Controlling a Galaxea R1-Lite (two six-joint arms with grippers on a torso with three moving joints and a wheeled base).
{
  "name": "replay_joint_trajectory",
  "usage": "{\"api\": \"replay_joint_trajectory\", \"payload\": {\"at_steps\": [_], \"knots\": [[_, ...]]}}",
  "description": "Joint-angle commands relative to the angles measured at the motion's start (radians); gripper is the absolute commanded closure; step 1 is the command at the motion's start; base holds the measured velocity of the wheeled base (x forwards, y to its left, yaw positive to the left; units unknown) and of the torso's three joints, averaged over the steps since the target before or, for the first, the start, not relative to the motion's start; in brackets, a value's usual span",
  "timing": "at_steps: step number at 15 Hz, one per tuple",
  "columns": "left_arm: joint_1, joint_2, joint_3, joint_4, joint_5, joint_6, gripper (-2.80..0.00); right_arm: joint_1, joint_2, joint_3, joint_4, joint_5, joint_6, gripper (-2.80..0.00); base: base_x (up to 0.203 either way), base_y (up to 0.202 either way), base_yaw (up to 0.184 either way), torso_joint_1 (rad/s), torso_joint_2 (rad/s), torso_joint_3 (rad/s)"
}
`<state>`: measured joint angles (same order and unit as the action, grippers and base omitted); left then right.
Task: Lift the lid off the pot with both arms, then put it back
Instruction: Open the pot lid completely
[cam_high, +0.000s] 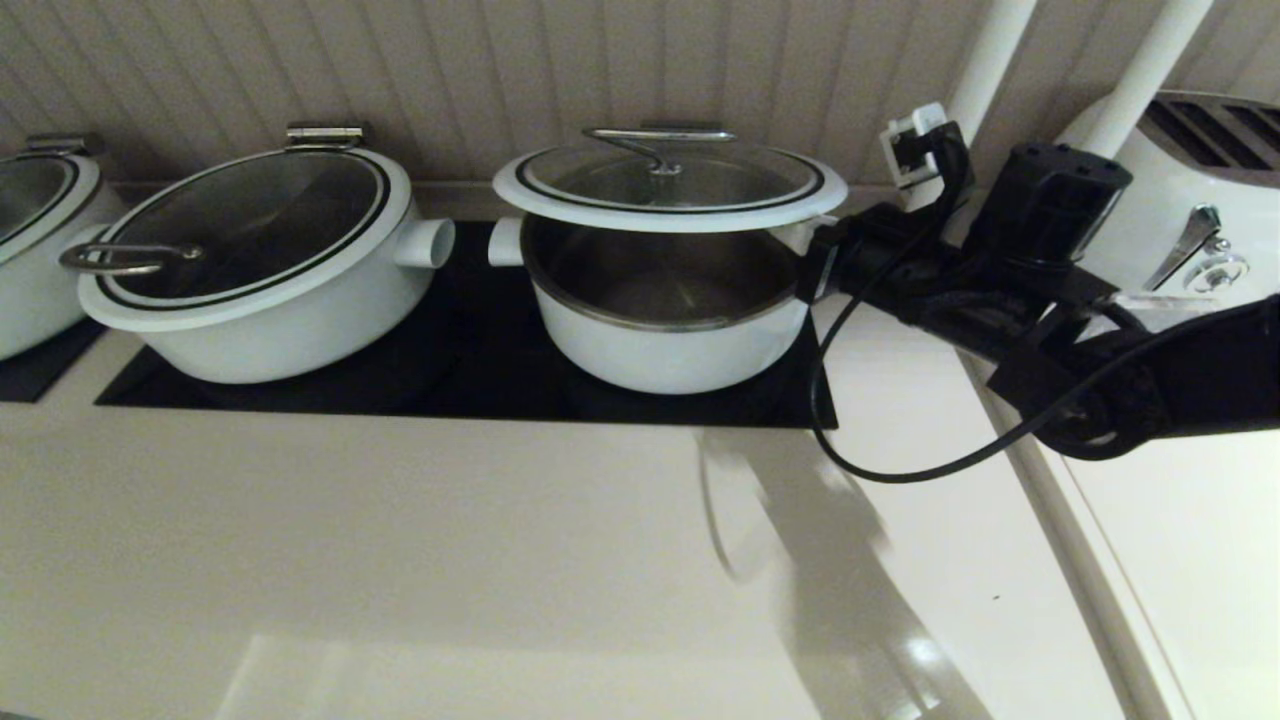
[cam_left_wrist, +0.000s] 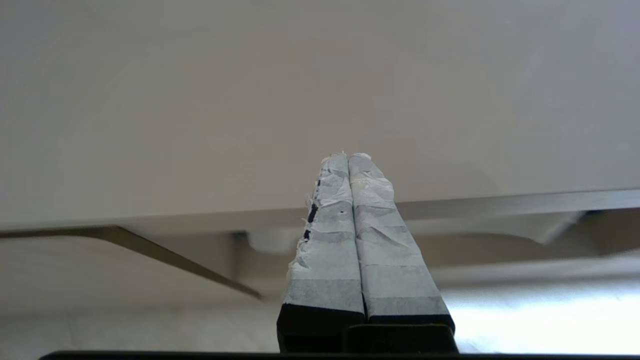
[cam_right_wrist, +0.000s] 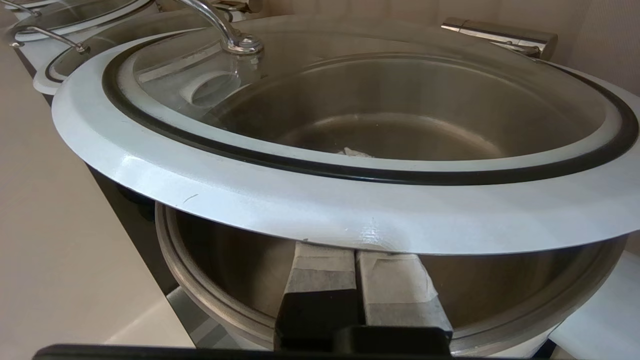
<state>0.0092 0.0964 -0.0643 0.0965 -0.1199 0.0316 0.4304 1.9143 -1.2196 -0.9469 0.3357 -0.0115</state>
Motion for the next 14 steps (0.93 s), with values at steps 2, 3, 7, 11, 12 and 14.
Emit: {"api": "replay_joint_trajectory", "payload": {"at_steps": [2,3,7,11,12,14], "knots": [[-0.003,-0.096,-0.008,0.011,0.020,0.024,0.00,0.001,0.000,-0.002,-0.007,0.003,-0.001,0.00,0.000,0.000,0.000,0.000,0.00,0.000],[-0.003,-0.096,-0.008,0.011,0.020,0.024,0.00,0.001,0.000,-0.003,-0.007,0.003,-0.001,0.00,0.000,0.000,0.000,0.000,0.00,0.000],[-0.003,-0.096,0.006,0.012,0.070,0.054,0.00,0.001,-0.001,-0.009,-0.006,0.003,-0.001,0.00,0.000,0.000,0.000,0.000,0.00,0.000],[-0.003,-0.096,0.021,0.009,0.101,0.110,0.00,-0.001,-0.002,-0.014,-0.007,0.003,-0.001,0.00,0.000,0.000,0.000,0.000,0.00,0.000],[-0.003,-0.096,0.021,0.009,0.103,0.108,0.00,0.001,0.002,-0.016,-0.007,0.004,-0.001,0.00,0.000,0.000,0.000,0.000,0.00,0.000],[-0.003,-0.095,0.023,0.006,0.103,0.114,0.00,0.001,0.012,-0.023,-0.009,0.005,-0.001,0.00,0.000,0.000,0.000,0.000,0.00,0.000]]}}
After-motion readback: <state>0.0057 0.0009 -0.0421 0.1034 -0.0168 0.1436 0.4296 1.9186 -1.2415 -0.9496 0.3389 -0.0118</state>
